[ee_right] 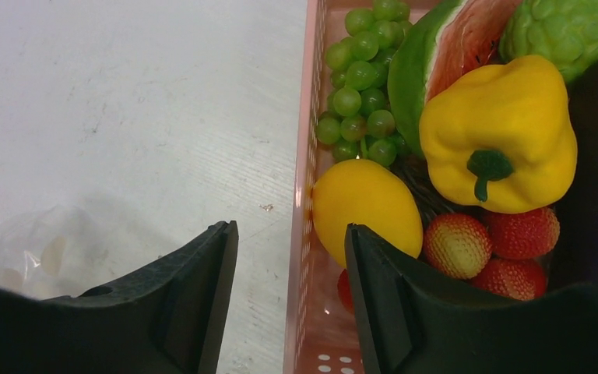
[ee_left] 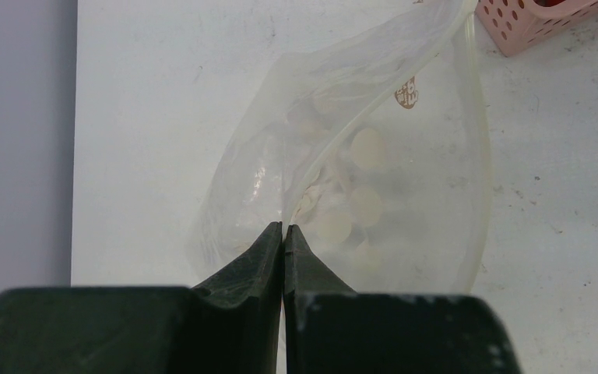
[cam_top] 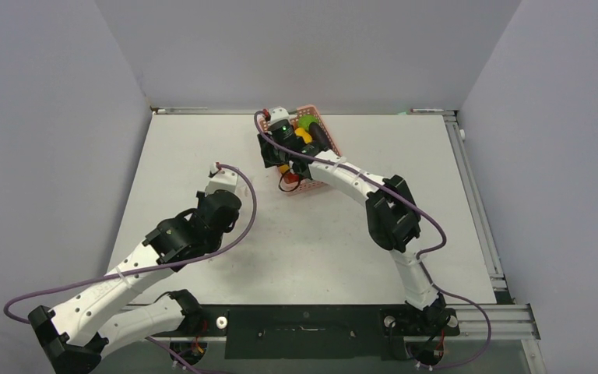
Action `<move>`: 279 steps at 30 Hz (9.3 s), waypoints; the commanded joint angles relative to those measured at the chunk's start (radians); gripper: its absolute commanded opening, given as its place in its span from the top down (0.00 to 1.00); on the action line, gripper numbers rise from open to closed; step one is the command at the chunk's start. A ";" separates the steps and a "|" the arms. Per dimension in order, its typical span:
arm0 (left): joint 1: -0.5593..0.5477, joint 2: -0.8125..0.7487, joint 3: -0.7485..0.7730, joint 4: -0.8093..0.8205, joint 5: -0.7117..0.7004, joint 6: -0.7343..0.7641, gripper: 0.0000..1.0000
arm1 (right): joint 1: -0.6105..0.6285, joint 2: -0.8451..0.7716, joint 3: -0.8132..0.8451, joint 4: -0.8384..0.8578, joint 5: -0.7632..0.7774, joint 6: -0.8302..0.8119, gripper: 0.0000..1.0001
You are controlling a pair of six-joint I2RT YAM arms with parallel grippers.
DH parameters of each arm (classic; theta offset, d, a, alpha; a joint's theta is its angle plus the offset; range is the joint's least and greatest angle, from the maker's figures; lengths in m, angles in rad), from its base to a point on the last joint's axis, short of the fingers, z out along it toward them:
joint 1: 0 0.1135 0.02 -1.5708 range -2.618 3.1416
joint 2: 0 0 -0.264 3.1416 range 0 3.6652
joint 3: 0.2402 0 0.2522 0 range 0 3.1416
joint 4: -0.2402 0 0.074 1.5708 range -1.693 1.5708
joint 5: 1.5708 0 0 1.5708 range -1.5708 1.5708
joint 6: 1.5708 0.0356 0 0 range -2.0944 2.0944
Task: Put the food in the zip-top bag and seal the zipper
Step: Move the bin to the center of the board, then pick up the fake vegetable from the bin, then place the fake vegetable in the zipper food storage bag.
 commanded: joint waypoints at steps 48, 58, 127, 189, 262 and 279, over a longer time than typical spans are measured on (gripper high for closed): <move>0.020 -0.036 -0.002 0.059 0.011 0.003 1.00 | 0.012 -0.012 -0.103 0.009 0.160 0.084 0.95; 0.020 -0.047 -0.002 0.058 0.012 0.002 1.00 | 0.037 -0.157 -0.308 0.028 0.233 0.221 0.95; 0.022 0.037 0.060 0.077 0.131 -0.043 1.00 | 0.077 -0.716 -0.667 -0.047 0.389 0.322 0.11; 0.087 0.092 0.072 0.158 0.309 -0.048 1.00 | -0.072 -0.407 -0.577 -0.092 0.388 0.223 0.10; 0.109 0.104 0.068 0.168 0.370 -0.034 1.00 | 0.165 -0.826 -0.716 0.227 -0.362 0.118 0.65; 0.112 0.061 0.058 0.194 0.390 -0.032 1.00 | 0.209 -0.668 -0.711 0.190 -0.275 0.112 0.66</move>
